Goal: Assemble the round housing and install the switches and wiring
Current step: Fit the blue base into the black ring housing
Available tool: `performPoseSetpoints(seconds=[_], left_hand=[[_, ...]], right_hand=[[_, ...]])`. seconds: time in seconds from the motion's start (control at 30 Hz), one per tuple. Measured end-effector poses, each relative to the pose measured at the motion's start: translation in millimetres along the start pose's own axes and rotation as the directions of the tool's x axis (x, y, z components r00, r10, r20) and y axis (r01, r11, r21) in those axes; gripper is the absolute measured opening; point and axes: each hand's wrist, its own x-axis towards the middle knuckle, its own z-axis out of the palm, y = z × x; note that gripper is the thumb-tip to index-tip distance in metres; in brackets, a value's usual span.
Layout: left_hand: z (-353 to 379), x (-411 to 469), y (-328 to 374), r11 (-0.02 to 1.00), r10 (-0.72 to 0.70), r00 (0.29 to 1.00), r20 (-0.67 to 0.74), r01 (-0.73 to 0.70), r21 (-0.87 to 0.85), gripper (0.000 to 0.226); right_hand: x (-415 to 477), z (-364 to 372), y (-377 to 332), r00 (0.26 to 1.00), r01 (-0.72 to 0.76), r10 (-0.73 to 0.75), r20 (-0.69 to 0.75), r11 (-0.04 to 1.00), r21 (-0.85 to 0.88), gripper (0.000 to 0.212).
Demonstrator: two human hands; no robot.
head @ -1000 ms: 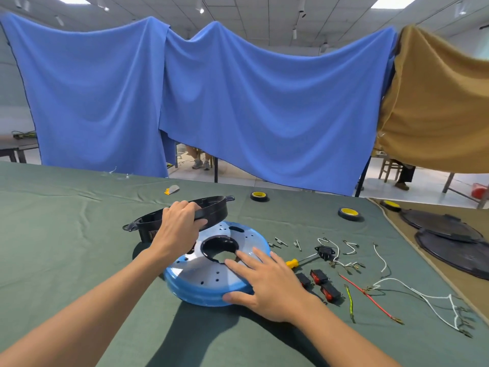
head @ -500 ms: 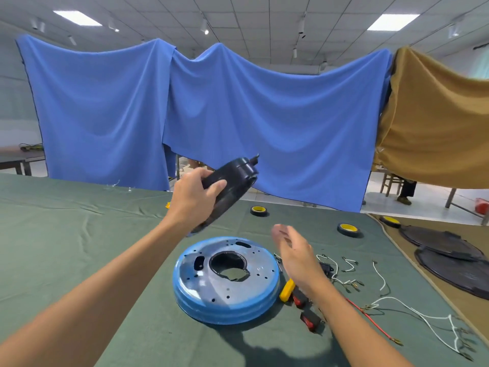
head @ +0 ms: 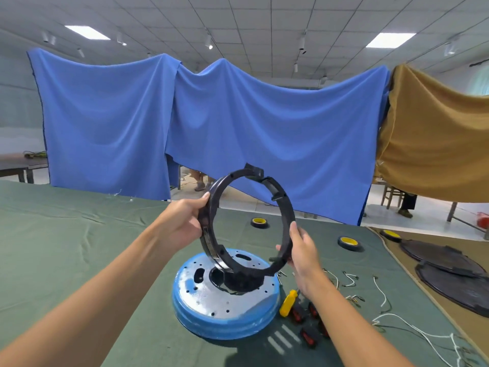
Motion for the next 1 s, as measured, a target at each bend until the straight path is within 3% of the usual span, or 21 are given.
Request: performPoseSetpoints(seconds=[0.1,0.2,0.43,0.53,0.67,0.73,0.9,1.0], left_hand=[[-7.6,4.4,-7.6,1.000,-0.006,0.998,-0.060,0.007,0.010,0.017],[-13.0,10.8,-12.5,0.976,0.116,0.987,-0.113,-0.093,0.197,0.026],[-43.9,18.2,-38.5,0.819,0.142,0.980,-0.136,-0.039,0.572,0.024],[-61.7,27.4,-51.9,0.783,0.117,0.979,-0.166,0.012,0.622,0.043],[-74.1,32.4,-64.2,0.827,-0.013,0.981,-0.195,0.120,0.549,0.049],[-84.5,39.2,-70.7,0.777,-0.042,0.977,-0.208,0.163,0.608,0.067],[-94.2,45.8,-76.5,0.684,-0.010,0.979,-0.204,0.156,0.713,0.084],[-97.2,50.0,-78.9,0.647,0.028,0.979,-0.201,0.135,0.751,0.077]], right_hand=[[1.6,2.6,6.5,0.994,0.075,-0.079,-0.072,0.996,-0.057,0.027],[5.5,3.8,7.0,0.982,0.121,-0.143,-0.124,0.977,-0.174,0.028],[11.6,-0.2,5.3,0.988,0.116,-0.145,-0.043,0.909,-0.400,0.024],[9.6,-1.7,9.7,0.993,0.107,-0.121,0.015,0.805,-0.583,0.029],[11.0,-0.6,16.6,0.991,0.135,-0.070,0.117,0.659,-0.740,0.033],[11.7,0.1,18.5,0.988,0.142,-0.038,0.150,0.604,-0.784,0.034],[17.8,-0.4,17.7,0.980,0.122,0.082,0.183,0.481,-0.868,0.036],[19.7,-0.1,18.2,0.974,0.155,0.099,0.206,0.372,-0.915,0.034]])
